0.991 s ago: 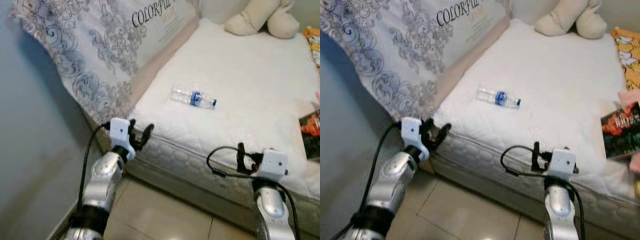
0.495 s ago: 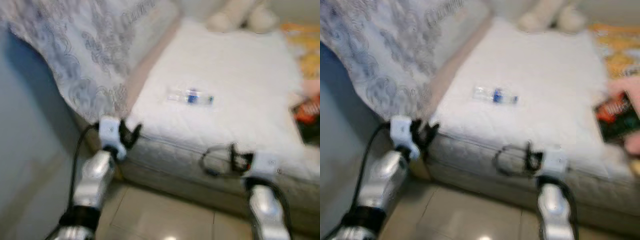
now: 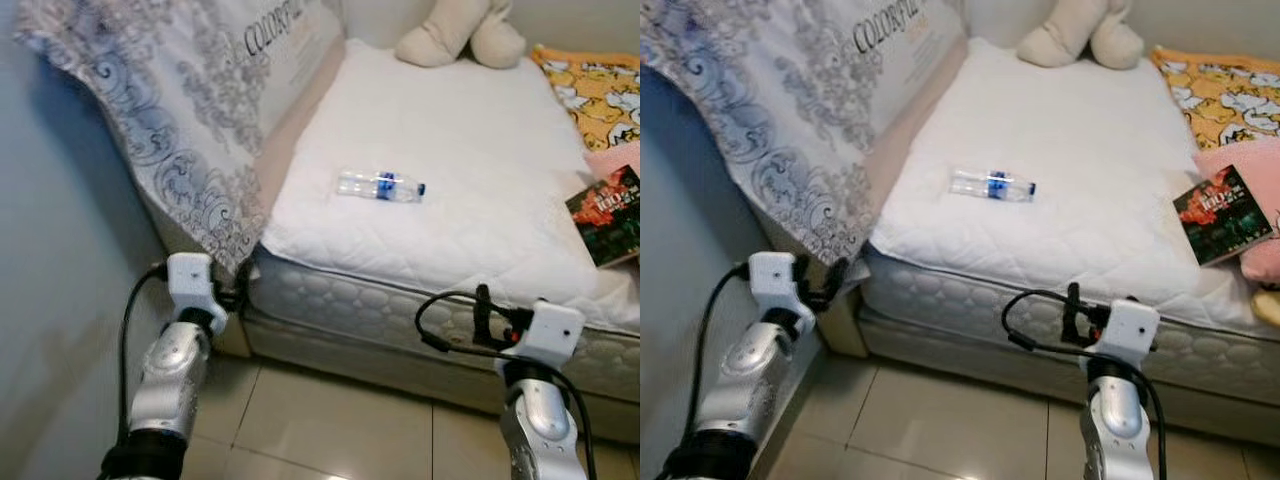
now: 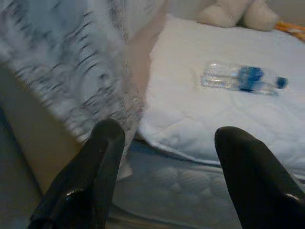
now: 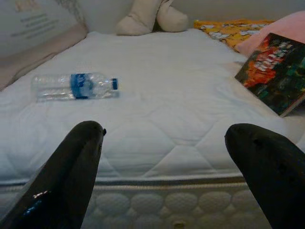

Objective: Clean up the room

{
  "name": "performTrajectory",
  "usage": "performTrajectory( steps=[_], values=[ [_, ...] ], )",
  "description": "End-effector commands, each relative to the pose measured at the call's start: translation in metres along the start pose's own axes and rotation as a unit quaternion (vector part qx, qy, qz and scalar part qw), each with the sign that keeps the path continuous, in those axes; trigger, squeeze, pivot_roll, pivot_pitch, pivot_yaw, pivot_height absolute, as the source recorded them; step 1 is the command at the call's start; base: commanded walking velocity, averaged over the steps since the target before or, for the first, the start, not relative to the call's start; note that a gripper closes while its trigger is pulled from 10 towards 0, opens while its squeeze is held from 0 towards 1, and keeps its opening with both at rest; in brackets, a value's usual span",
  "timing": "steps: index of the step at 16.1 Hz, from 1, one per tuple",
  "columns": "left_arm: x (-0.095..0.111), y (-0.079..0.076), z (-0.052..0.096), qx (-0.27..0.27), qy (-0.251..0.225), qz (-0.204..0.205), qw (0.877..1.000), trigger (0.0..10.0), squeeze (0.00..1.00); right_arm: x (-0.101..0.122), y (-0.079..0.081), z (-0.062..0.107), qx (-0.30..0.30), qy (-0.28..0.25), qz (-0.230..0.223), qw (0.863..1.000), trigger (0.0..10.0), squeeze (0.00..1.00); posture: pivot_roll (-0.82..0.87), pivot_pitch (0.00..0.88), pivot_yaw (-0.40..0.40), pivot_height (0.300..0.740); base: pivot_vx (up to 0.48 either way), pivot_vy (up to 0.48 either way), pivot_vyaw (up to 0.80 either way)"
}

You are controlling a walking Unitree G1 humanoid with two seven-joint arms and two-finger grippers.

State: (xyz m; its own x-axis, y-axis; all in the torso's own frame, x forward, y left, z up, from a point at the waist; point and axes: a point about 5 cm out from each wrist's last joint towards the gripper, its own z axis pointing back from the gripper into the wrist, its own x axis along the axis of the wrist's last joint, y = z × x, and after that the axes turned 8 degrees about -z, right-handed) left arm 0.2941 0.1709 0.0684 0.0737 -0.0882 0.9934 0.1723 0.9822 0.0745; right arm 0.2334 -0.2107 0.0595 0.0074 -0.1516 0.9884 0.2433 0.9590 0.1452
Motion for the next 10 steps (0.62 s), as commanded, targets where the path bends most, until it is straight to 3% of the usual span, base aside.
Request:
performTrajectory(
  steps=[1,2,3,5,10],
  values=[
    [0.008,-0.008,-0.002,-0.021,-0.020,-0.022,0.999,10.0,0.42,0.001,0.004,-0.002,0.005,0.003,0.003,1.000,10.0,0.00,-0.13,0.000,0.047,0.740,0.000,0.000,0.00],
    [0.010,-0.011,-0.003,-0.024,-0.029,0.001,0.999,10.0,1.00,0.002,0.005,-0.004,0.006,0.000,0.002,1.000,10.0,0.00,-0.13,0.000,0.048,0.740,0.000,0.000,0.00],
    [0.011,-0.010,-0.004,-0.023,-0.027,0.002,0.999,10.0,1.00,0.002,0.007,-0.004,0.013,-0.002,0.009,1.000,10.0,0.00,-0.13,0.000,0.048,0.740,0.000,0.000,0.00],
    [0.015,-0.009,-0.006,-0.030,-0.038,-0.034,0.998,10.0,1.00,0.003,0.009,-0.005,0.022,-0.004,0.020,1.000,10.0,0.00,-0.14,0.000,0.051,0.740,0.000,0.000,0.00],
    [0.018,-0.010,-0.010,-0.038,-0.047,-0.037,0.997,10.0,1.00,0.003,0.008,-0.004,0.017,-0.005,0.026,1.000,10.0,0.00,-0.14,0.000,0.062,0.740,0.000,0.000,0.00]
  ],
)
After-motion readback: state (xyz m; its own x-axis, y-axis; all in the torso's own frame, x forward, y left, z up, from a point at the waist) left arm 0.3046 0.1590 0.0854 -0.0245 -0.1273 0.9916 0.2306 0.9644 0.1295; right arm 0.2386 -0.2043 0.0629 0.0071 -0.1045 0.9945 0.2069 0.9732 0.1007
